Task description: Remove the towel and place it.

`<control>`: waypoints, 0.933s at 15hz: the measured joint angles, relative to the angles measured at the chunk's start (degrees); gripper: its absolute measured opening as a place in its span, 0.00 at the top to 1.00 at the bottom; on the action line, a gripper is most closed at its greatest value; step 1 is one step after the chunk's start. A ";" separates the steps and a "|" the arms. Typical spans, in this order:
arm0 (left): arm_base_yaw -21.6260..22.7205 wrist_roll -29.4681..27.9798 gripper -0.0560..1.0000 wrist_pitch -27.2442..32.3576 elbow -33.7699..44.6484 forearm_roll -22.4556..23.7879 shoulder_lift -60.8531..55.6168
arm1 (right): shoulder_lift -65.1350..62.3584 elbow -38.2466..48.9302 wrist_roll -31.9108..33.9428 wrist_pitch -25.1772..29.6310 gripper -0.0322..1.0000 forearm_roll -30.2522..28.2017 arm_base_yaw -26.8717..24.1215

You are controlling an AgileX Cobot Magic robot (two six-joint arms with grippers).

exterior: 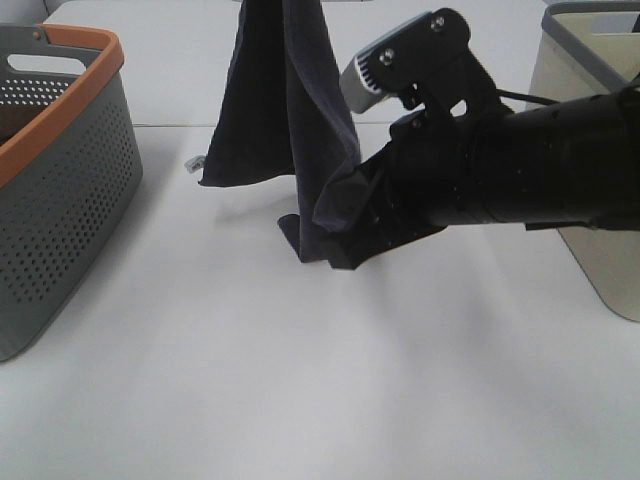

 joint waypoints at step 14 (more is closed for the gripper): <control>-0.11 0.29 0.95 2.18 0.11 -6.82 2.46 | -0.52 -4.58 84.63 31.23 0.97 -72.14 -18.96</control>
